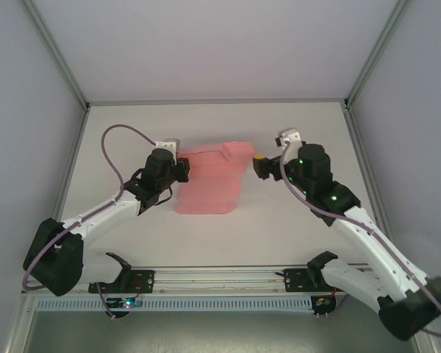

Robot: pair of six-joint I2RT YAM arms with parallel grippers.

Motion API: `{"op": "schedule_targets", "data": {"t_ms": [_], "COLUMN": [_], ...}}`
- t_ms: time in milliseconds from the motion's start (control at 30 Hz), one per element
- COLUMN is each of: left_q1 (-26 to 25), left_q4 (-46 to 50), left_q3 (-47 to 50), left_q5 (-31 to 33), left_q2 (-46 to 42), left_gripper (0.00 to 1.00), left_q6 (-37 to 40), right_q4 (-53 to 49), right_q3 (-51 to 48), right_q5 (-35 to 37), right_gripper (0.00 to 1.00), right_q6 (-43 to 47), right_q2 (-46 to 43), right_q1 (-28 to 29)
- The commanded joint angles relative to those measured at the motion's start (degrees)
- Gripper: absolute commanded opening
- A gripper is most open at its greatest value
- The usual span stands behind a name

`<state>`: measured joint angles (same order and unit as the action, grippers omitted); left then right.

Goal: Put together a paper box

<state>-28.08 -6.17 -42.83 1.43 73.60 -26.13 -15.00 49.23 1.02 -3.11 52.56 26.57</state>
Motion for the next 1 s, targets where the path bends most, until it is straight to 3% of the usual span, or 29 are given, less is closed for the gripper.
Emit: {"op": "schedule_targets", "data": {"t_ms": [0,467,700,967], "left_q1": [-0.3,-0.4,-0.6,-0.9], "left_q4": [-1.9,-1.5,-5.5,-9.1], "left_q3": [-0.6,0.1,0.9,1.6], "left_q5": [-1.4,-9.2,-13.3,-14.2], "left_q2": [-3.0,-3.7,-1.5,-1.0], "left_gripper": [0.0,0.0,0.0,0.0], "left_q6": [1.1,5.5,6.3,3.3], "right_q4": [-6.7,2.5,7.4,30.2], "right_q3": [-5.1,-1.5,-1.9,-8.2], "right_q5": [-10.4,-10.0,0.9,18.2], "right_gripper": [0.98,0.98,0.98,0.98], "right_q6": [0.2,3.1,3.3,-7.6], "right_q2": [0.7,9.6,12.2,19.2], "right_q1": [-3.0,-0.5,5.8,11.6]}}
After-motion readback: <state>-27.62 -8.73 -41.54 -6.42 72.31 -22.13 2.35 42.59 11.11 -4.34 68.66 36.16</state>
